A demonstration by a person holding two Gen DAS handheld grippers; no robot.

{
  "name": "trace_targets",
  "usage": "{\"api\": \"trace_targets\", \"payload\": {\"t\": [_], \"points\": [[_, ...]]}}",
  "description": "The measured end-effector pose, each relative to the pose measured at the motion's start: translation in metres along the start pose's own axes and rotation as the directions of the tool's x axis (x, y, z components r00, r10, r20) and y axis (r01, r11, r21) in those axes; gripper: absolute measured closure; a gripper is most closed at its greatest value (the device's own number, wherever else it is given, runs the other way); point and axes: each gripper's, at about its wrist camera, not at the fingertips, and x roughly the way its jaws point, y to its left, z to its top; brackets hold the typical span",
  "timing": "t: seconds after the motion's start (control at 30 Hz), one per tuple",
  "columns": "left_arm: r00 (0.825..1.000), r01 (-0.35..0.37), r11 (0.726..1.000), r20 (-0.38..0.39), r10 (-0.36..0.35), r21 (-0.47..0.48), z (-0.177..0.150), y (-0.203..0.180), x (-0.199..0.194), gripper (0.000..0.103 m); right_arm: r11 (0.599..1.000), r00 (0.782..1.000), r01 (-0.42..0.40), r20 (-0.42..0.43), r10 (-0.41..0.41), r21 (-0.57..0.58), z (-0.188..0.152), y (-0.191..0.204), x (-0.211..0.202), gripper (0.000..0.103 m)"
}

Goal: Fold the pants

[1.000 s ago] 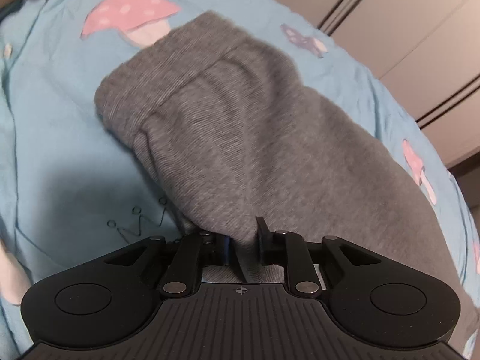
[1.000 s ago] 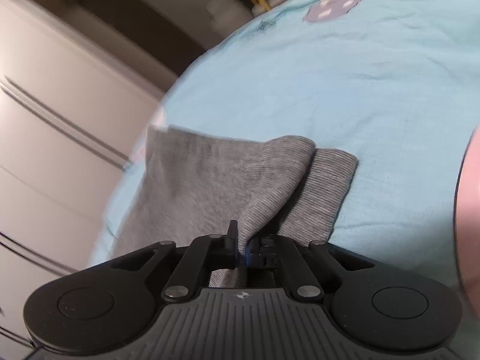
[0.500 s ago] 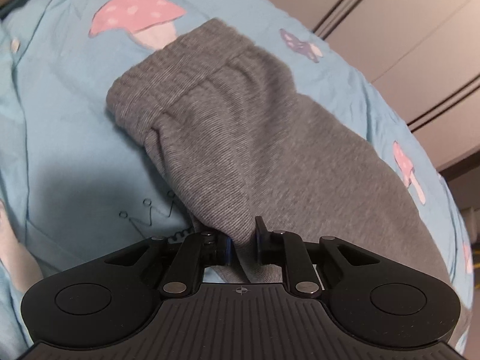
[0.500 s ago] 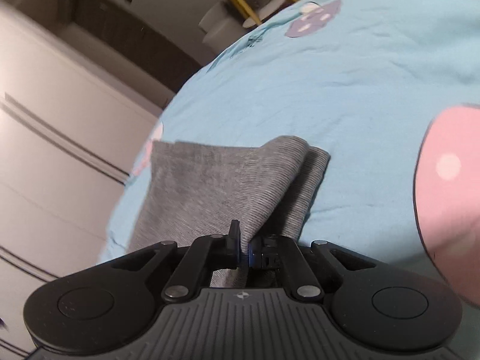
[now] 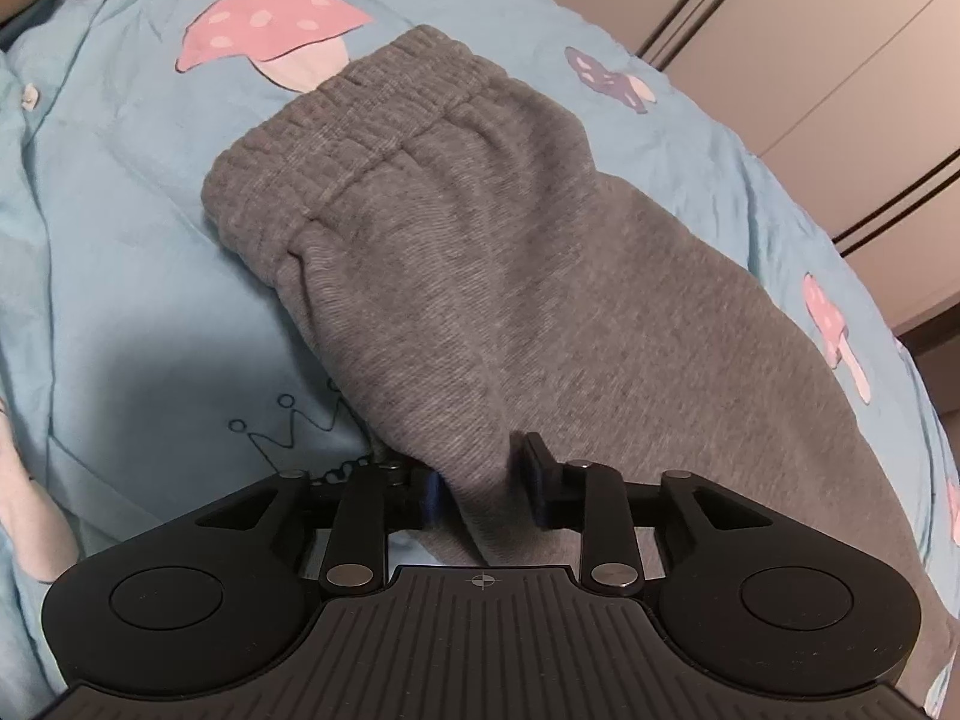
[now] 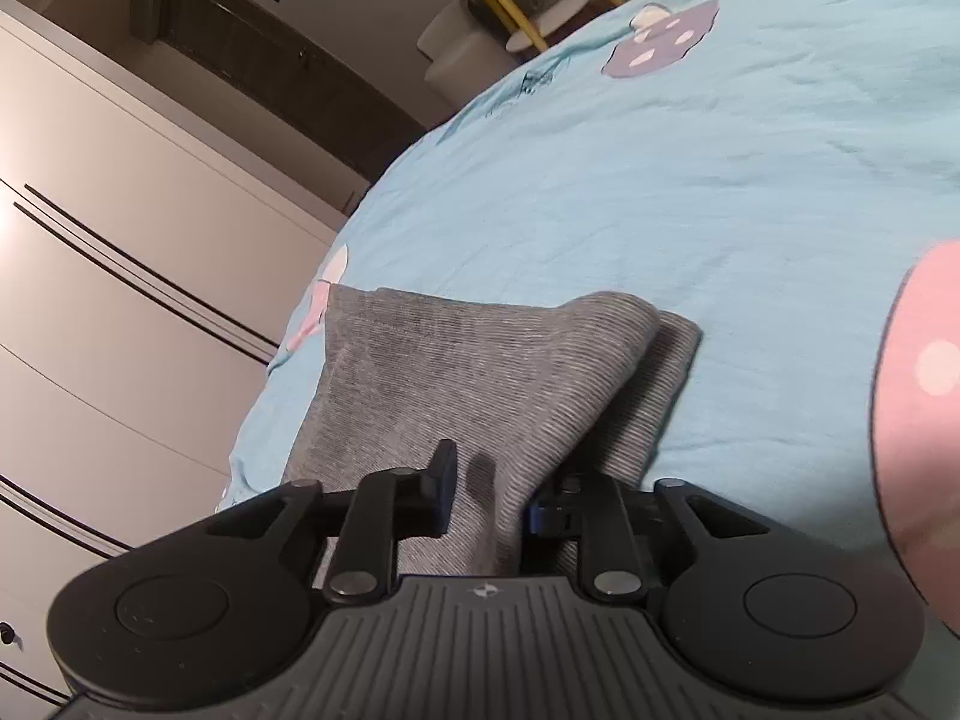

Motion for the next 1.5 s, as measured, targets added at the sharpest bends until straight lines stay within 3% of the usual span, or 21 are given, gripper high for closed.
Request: {"api": "trace_targets", "payload": {"t": [0.03, 0.07, 0.1, 0.27, 0.37, 0.43, 0.5, 0.57, 0.67, 0.7, 0.73, 0.8, 0.87, 0.97, 1.03, 1.13, 1.2, 1.23, 1.3, 1.4, 1.5], "points": [[1.0, -0.015, 1.0, 0.008, 0.015, 0.016, 0.0, -0.003, 0.0, 0.076, 1.0, 1.0, 0.009, -0.001, -0.009, -0.019, 0.001, 0.003, -0.001, 0.08], [0.999, -0.031, 0.998, 0.023, 0.03, 0.045, 0.0, -0.008, -0.001, 0.086, 0.998, 0.999, 0.033, 0.0, -0.033, -0.049, 0.001, 0.008, -0.001, 0.086], [0.998, -0.041, 0.997, 0.04, 0.038, 0.07, 0.0, -0.012, -0.004, 0.086, 0.996, 0.999, 0.047, 0.005, -0.047, -0.077, 0.002, 0.012, 0.001, 0.098], [0.998, -0.039, 0.997, 0.053, 0.036, 0.071, 0.0, -0.01, -0.009, 0.088, 0.98, 0.995, 0.066, 0.086, -0.05, -0.188, 0.001, 0.024, -0.023, 0.098], [0.998, -0.065, 0.996, 0.009, 0.065, 0.056, -0.001, -0.007, 0.0, 0.087, 0.943, 0.982, 0.188, 0.044, -0.183, -0.273, -0.009, 0.02, -0.001, 0.098], [0.996, -0.085, 0.993, 0.014, 0.084, 0.078, 0.0, -0.011, -0.005, 0.076, 0.904, 0.976, 0.219, 0.087, -0.201, -0.367, -0.018, 0.03, -0.003, 0.098], [0.993, -0.12, 0.991, -0.012, 0.121, 0.061, 0.003, -0.012, -0.011, 0.025, 0.899, 0.976, 0.219, 0.101, -0.195, -0.38, -0.017, 0.036, -0.008, 0.098], [0.982, -0.187, 0.982, -0.009, 0.187, -0.002, 0.003, -0.009, -0.024, 0.008, 0.918, 0.977, 0.214, 0.085, -0.196, -0.335, -0.009, 0.031, -0.01, 0.094], [0.983, -0.18, 0.983, 0.032, 0.181, -0.037, -0.003, -0.009, -0.059, 0.008, 0.931, 0.963, 0.259, 0.14, -0.229, -0.258, 0.002, 0.021, -0.027, 0.074], [0.981, -0.181, 0.983, 0.064, 0.183, -0.041, -0.008, -0.013, -0.072, 0.008, 0.921, 0.948, 0.3, 0.185, -0.259, -0.247, 0.003, 0.022, -0.034, 0.057], [0.977, -0.185, 0.982, 0.104, 0.189, -0.042, -0.013, -0.019, -0.083, 0.008, 0.917, 0.938, 0.319, 0.219, -0.269, -0.239, 0.003, 0.023, -0.042, 0.048], [0.963, -0.184, 0.983, 0.2, 0.182, -0.007, -0.024, -0.038, -0.097, 0.006, 0.926, 0.934, 0.297, 0.27, -0.232, -0.231, 0.003, 0.031, -0.056, 0.048], [0.955, -0.166, 0.983, 0.261, 0.142, 0.073, -0.032, -0.067, -0.094, 0.005, 0.941, 0.953, 0.214, 0.268, -0.143, -0.26, -0.004, 0.05, -0.061, 0.048], [0.958, -0.144, 0.978, 0.27, 0.1, 0.152, -0.043, -0.104, -0.06, 0.003, 0.928, 0.99, 0.032, 0.14, 0.021, -0.372, -0.033, 0.097, -0.044, 0.049], [0.969, -0.135, 0.976, 0.229, 0.094, 0.171, -0.053, -0.12, -0.028, 0.003, 0.89, 0.995, -0.093, 0.0, 0.104, -0.447, -0.065, 0.134, -0.022, 0.064], [0.971, -0.226, 0.946, 0.131, 0.2, 0.23, -0.07, -0.129, 0.017, 0.006, 0.815, 0.969, -0.235, -0.196, 0.152, -0.53, -0.122, 0.189, 0.012, 0.079], [0.965, -0.262, 0.913, 0.113, 0.238, 0.312, -0.076, -0.131, 0.03, 0.005, 0.762, 0.94, -0.312, -0.304, 0.158, -0.567, -0.161, 0.22, 0.031, 0.08], [0.965, -0.259, 0.912, 0.124, 0.231, 0.319, -0.076, -0.13, 0.028, 0.006, 0.734, 0.926, -0.342, -0.344, 0.156, -0.587, -0.182, 0.236, 0.04, 0.08], [0.965, -0.26, 0.907, 0.126, 0.23, 0.332, -0.078, -0.129, 0.029, 0.005, 0.692, 0.909, -0.379, -0.387, 0.155, -0.614, -0.212, 0.259, 0.055, 0.08], [0.962, -0.269, 0.905, 0.146, 0.233, 0.33, -0.079, -0.128, 0.032, 0.003, 0.662, 0.888, -0.41, -0.438, 0.135, -0.627, -0.247, 0.287, 0.08, 0.08], [0.963, -0.261, 0.912, 0.149, 0.224, 0.316, -0.077, -0.127, 0.035, 0.001, 0.62, 0.86, -0.428, -0.506, 0.057, -0.657, -0.274, 0.297, 0.1, 0.08]]}}
